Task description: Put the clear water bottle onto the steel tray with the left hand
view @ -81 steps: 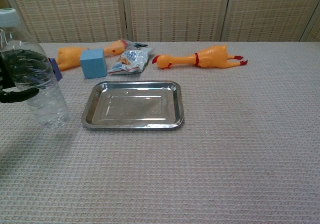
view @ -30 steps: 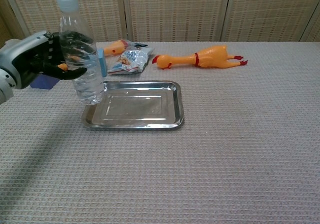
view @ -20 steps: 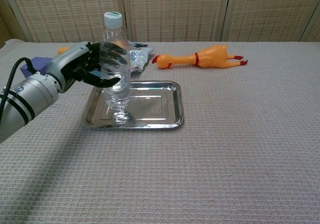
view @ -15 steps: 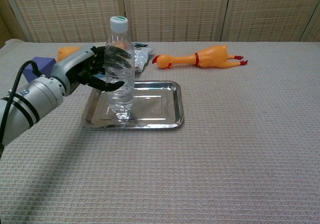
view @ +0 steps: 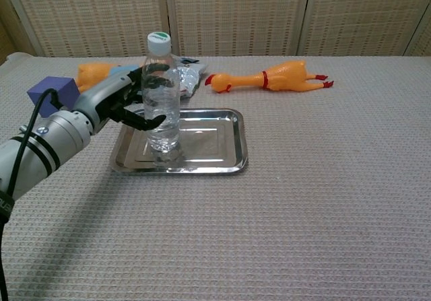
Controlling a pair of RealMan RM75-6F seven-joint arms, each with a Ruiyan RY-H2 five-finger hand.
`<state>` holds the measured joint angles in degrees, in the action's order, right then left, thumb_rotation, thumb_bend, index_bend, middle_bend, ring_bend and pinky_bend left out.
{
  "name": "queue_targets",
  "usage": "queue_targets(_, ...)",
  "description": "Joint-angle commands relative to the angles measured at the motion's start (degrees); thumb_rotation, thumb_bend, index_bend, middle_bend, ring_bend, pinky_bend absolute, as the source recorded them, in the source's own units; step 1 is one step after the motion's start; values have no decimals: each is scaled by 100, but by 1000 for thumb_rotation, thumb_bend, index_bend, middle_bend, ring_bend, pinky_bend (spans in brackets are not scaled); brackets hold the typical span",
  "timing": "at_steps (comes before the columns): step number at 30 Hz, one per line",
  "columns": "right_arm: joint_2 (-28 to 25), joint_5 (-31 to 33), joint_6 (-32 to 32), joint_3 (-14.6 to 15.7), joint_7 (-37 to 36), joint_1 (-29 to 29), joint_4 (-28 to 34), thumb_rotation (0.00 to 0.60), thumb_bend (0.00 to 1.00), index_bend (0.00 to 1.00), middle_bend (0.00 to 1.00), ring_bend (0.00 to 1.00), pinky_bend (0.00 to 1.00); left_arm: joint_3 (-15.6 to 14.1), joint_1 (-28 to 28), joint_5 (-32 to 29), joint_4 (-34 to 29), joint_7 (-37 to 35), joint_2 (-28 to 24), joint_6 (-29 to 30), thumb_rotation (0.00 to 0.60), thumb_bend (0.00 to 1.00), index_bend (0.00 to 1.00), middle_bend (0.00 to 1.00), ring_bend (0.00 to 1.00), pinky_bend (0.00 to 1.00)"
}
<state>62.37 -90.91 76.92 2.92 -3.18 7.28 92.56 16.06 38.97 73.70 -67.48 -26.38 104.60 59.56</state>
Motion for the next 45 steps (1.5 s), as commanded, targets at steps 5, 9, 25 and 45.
queue_targets(5,4,-28,29,7,5,-10,11,600,65,0,0,0,0,-12,-33,-48,-165,26,-123,-69,600,421,0,0,0,100)
queue_targets(9,-3,-54,38,17,-9,-11,17,600,65,0,0,0,0,-3,-22,-115,-225,39,-177,-175,600,392,0,0,0,80)
queue_targets(25,-24,-118,95,30,-73,-23,12,600,65,0,0,0,0,-63,-75,-9,-589,220,-453,-84,600,300,0,0,0,46)
queue_targets(45,-10,-236,225,69,138,-84,81,600,65,0,0,0,0,-1527,-1805,1320,-620,1342,-2227,2074,600,302,0,0,0,26)
